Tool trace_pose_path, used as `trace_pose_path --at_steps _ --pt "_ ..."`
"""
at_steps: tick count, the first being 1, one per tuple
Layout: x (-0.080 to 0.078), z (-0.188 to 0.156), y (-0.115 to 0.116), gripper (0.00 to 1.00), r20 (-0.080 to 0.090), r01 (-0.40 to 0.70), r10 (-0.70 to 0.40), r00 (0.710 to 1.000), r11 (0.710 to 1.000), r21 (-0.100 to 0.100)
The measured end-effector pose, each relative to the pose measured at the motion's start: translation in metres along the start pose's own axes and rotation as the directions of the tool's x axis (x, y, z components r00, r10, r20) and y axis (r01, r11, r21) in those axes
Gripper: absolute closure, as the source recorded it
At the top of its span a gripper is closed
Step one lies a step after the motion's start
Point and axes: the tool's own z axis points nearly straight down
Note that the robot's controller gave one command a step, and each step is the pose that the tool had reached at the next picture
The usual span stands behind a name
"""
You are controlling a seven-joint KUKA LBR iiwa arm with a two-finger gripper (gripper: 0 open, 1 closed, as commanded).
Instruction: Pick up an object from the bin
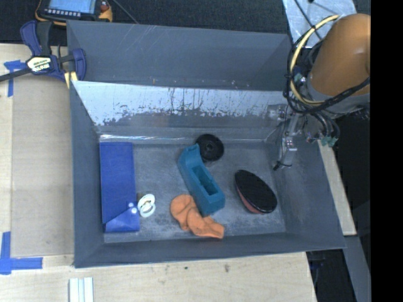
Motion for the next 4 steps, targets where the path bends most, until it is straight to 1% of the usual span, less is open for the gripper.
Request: trace_pose_path --at_steps 1,2,3,4 --pt "-0.002 -0.005 0.000 0.00 0.009 0.002 -0.002 1.000 1.000 0.001" --pt "0.007 0.037 0.007 0.00 0.013 -0.078 0.078 0.997 0.997 0.001" --pt "0.050 0.071 0.008 0.00 0.007 -0.028 0.028 1.000 1.000 0.001" --pt "0.047 0.096 0.004 0.00 0.003 -0.110 0.110 0.994 0.994 0.000"
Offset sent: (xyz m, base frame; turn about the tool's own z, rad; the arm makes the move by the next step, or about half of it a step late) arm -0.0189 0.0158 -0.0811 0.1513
